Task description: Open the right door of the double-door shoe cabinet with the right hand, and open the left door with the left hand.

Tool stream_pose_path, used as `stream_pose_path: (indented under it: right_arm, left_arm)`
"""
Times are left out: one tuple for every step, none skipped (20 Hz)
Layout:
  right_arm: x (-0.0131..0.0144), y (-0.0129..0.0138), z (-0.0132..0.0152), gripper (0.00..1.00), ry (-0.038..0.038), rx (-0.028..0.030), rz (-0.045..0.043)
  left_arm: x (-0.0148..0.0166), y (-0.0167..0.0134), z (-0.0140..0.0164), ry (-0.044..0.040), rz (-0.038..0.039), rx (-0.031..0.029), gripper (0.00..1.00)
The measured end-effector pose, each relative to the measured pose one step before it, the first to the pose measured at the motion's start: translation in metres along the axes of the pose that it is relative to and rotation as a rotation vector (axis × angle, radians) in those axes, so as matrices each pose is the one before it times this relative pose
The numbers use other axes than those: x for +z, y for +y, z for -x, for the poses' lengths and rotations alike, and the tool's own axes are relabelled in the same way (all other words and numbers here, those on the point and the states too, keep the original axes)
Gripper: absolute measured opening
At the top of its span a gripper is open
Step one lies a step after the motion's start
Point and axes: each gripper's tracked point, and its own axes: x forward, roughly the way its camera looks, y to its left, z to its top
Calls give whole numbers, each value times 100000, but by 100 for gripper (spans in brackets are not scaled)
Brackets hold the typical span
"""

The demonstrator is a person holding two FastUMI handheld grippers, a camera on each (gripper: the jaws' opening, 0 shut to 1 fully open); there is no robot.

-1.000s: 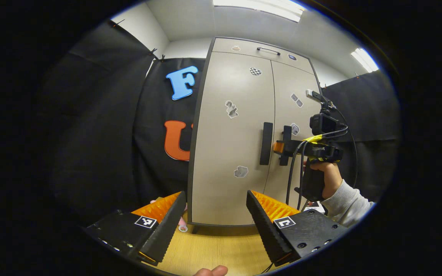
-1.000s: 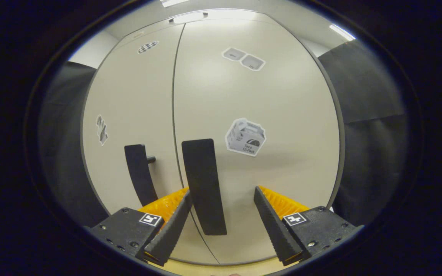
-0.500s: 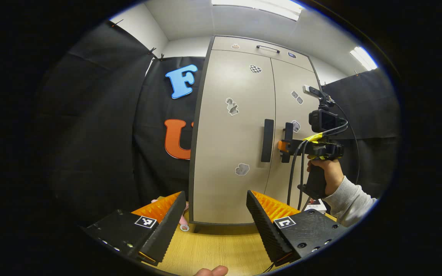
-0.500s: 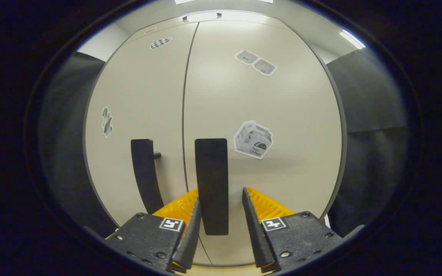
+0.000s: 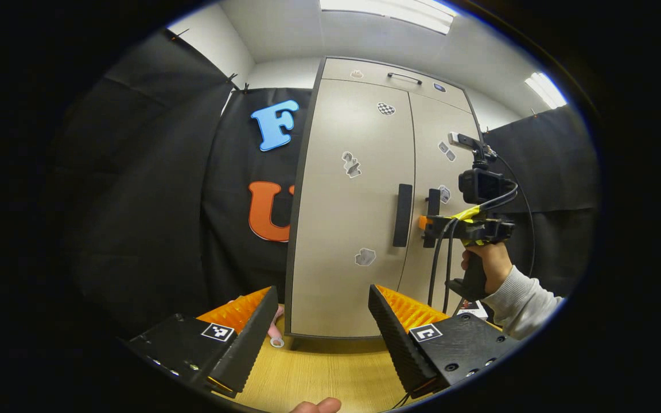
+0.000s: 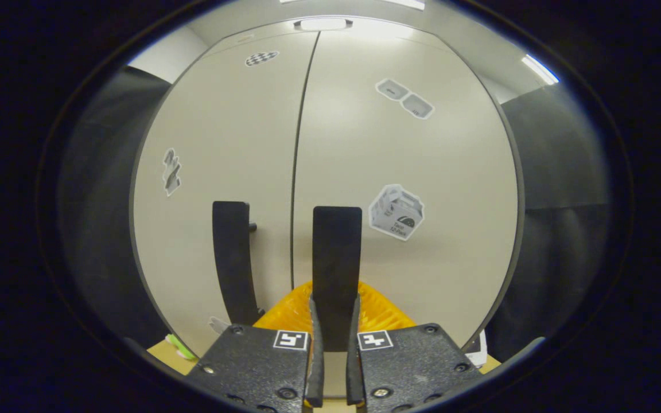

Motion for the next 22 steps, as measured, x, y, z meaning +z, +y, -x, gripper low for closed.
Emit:
stream_pose_path:
  right_arm:
    - [-33, -10, 300, 18, 308, 1088, -535]
    - [-54, -50, 395, 18, 406, 1115, 38]
    - [-25, -76, 585, 18, 167, 1000, 151]
    - [-17, -112, 615, 18, -188, 1079, -223]
    - [41, -79, 588, 18, -450, 1079, -261]
    - [-68, -149, 399, 18, -332, 992, 88]
    - [-20, -86, 298, 18, -6, 816, 149]
    - [-113, -88, 354, 18, 409, 735, -125]
    - [-27, -58, 482, 17, 453, 918, -317]
    - [-44, -146, 556, 17, -45, 944, -198]
    - [67, 20, 276, 16, -155, 850, 402]
    - [-28, -166, 645, 16, -107, 750, 251]
    - [66, -164, 660, 16, 53, 897, -315]
    - [-267, -313, 926, 16, 250, 950, 263]
    - [-173, -391, 930, 16, 160, 518, 776]
    - [-107, -454, 888, 16, 276, 408, 763]
    - [-11, -265, 653, 16, 271, 333, 55]
    - [-16, -239, 595, 16, 370, 342, 226]
    - [-29, -306, 658, 16, 178, 160, 94]
    - [-49, -373, 592, 16, 136, 66, -48]
    - [-1, -373, 616, 16, -66, 31, -15]
    - [-122, -424, 683, 16, -185, -119, 9]
  left_arm:
    - [-66, 71, -39, 298, -102, 477, 95]
    - [-149, -81, 53, 659, -33, 213, 95]
    - [-32, -32, -128, 602, -212, 36, 95]
    - [91, 9, -15, 232, -401, 419, 95]
    - [91, -97, 51, -184, -335, 249, 95]
    - [205, -248, 133, -226, -200, -205, 95]
    - [74, -245, -36, -174, -202, -219, 95]
    - [13, -144, 2, -289, 60, 341, 95]
    - [-176, -157, 100, -108, -27, -280, 95]
    - [-46, -123, 15, 19, -267, -442, 95]
    - [-61, -67, 26, 159, -490, -6, 95]
    - [56, -219, -14, 155, -554, 306, 95]
    - [-9, -267, 58, 86, -305, 140, 95]
    - [46, -278, 78, 302, -91, -133, 95]
    - [38, -140, 14, 213, -145, -158, 95]
    - [-93, -68, 25, -174, -211, 165, 95]
    - [112, -133, 41, -299, -211, 105, 95]
    - [-7, -251, 29, -248, -173, -8, 95]
    - [39, -129, 83, -147, -118, 27, 95]
    - [-80, -171, 89, 9, -132, -29, 95]
    - [63, -171, 78, -195, -284, 117, 95]
    - [26, -132, 92, -213, -276, 499, 95]
